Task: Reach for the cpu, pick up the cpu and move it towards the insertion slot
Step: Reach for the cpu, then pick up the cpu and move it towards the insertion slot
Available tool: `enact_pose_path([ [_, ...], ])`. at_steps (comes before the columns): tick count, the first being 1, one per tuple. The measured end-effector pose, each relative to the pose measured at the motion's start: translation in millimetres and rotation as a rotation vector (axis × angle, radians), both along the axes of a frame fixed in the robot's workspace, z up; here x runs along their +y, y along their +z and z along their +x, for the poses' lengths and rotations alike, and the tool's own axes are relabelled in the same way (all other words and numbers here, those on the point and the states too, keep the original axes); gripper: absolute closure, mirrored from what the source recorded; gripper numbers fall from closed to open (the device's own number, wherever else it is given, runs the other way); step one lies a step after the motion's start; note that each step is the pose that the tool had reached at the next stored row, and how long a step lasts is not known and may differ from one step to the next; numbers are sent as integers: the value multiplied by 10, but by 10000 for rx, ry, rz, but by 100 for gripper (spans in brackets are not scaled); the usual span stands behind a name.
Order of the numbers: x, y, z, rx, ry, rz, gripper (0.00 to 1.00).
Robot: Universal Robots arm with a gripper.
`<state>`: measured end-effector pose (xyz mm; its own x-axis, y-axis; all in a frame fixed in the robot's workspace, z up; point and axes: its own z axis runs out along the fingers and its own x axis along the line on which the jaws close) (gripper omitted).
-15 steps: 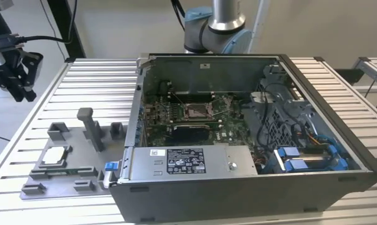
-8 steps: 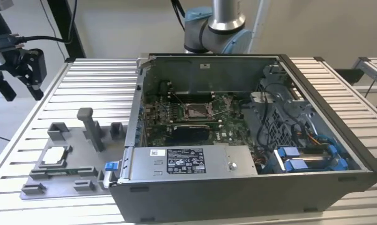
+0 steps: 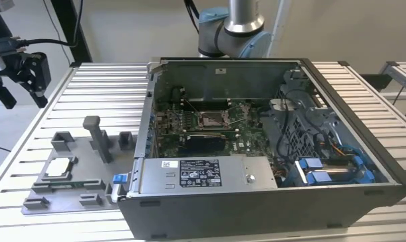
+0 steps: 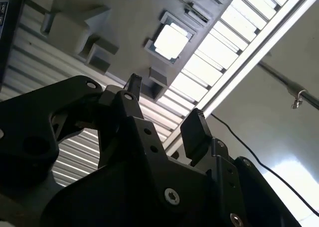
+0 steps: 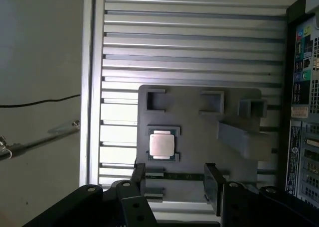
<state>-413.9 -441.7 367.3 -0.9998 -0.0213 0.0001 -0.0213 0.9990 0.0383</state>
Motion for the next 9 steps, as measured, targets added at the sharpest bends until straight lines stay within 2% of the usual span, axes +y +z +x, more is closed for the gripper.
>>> enact_pose_path([
  [9,-3,-25,-21,1,-2,-1,100],
])
